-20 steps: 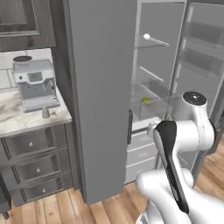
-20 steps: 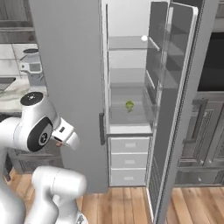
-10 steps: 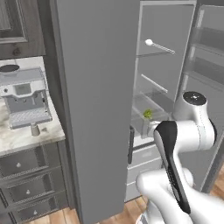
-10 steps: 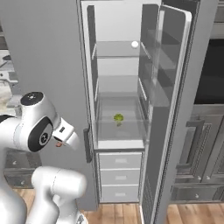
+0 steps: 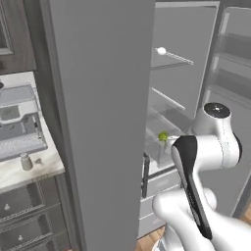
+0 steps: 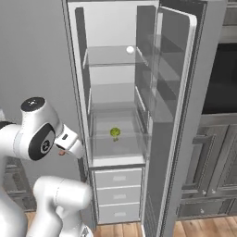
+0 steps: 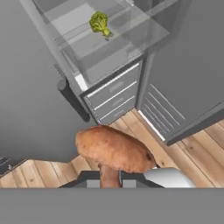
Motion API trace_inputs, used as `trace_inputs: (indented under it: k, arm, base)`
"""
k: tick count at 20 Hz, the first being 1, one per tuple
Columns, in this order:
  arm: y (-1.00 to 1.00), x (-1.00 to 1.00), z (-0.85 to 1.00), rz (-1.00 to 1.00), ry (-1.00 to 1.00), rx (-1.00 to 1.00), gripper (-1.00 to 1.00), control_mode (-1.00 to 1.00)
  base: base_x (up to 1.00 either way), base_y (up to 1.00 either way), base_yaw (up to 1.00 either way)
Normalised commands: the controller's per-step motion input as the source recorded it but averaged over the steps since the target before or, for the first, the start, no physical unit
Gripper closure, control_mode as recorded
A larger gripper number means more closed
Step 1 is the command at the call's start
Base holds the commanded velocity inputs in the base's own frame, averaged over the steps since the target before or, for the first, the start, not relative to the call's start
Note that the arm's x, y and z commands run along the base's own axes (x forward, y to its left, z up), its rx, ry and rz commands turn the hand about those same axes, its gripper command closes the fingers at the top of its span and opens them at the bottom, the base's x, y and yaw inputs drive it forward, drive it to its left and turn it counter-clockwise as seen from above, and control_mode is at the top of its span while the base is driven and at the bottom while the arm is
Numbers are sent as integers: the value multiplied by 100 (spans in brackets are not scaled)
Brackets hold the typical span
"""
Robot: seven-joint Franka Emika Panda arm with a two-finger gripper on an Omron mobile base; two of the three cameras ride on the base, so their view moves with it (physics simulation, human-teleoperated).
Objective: Place the broccoli and mushroom inside the fridge drawer. Close the drawer after placing the vegetables.
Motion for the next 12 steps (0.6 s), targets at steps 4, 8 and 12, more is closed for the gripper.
trace_inputs:
  k: [4,8,12]
  arm:
    - [0,0,0,0,0,0,100,100]
    - [0,0,0,0,0,0,100,100]
    - [0,0,0,0,0,0,100,100]
  base:
    - [57,-31,-15]
    - [42,-46,-7]
    - [57,-24,-2]
